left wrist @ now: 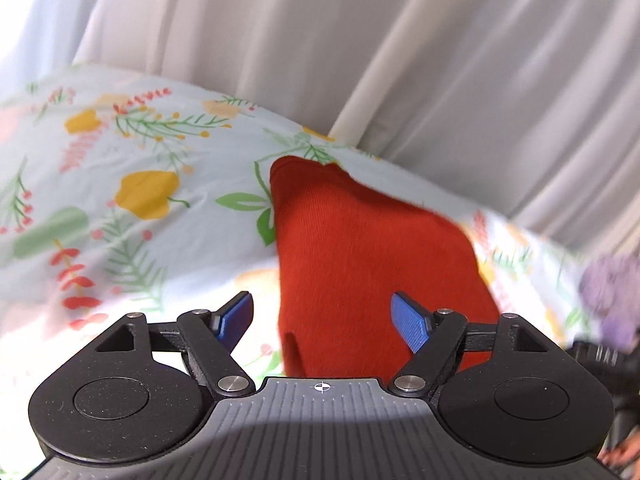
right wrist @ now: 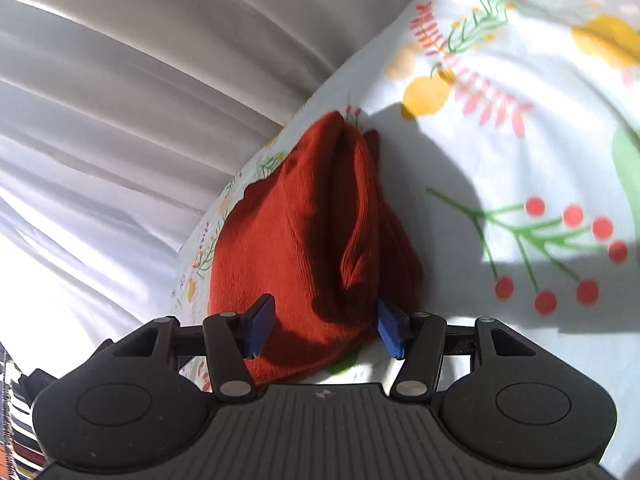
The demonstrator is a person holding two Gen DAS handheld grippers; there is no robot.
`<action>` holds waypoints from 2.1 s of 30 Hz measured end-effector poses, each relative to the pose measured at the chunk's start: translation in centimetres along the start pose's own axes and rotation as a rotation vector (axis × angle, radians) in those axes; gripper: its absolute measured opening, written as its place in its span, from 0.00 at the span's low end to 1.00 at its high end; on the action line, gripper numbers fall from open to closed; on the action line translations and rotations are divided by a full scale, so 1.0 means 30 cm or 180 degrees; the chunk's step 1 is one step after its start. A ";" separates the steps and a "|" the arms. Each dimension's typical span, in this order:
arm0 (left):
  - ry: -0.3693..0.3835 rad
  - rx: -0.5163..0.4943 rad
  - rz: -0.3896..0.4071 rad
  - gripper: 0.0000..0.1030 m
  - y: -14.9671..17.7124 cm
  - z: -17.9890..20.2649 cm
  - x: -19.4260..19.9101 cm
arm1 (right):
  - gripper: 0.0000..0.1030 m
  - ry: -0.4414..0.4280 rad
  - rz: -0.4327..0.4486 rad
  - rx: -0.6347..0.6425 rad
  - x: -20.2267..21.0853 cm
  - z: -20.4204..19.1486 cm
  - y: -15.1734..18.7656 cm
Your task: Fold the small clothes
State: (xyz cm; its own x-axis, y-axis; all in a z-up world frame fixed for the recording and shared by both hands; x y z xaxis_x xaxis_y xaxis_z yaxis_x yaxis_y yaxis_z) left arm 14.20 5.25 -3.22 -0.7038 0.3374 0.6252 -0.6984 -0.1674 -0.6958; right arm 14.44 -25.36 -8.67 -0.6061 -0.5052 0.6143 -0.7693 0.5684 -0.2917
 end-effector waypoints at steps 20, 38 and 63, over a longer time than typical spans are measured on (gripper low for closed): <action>-0.0718 0.0045 -0.0508 0.79 0.155 -0.065 -0.077 | 0.11 0.0014 0.0059 -0.0255 -0.031 0.042 0.038; -0.0595 0.0201 -0.0246 0.81 0.091 -0.050 -0.057 | 0.20 0.0955 0.0740 0.1692 0.085 -0.242 0.090; -0.0890 -0.0023 -0.0786 0.96 0.167 -0.013 -0.072 | 0.52 0.1283 -0.0145 0.2078 -0.068 -0.220 0.173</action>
State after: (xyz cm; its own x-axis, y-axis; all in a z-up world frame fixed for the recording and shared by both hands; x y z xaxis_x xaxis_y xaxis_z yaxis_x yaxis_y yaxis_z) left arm 12.26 4.04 -8.18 -0.5232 0.1005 0.8463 -0.8514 -0.1057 -0.5138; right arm 13.00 -17.11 -6.60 -0.5468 -0.1719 0.8194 -0.8309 -0.0092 -0.5564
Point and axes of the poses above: each gripper's, at about its wrist camera, not at the fingertips, and x roughly against the way its jaws point, z to its right, y to its underside, the point moved 3 cm from there along -x, roughly the way its jaws point, and after that the axes turned 5 degrees about y, right-handed, at the moved point
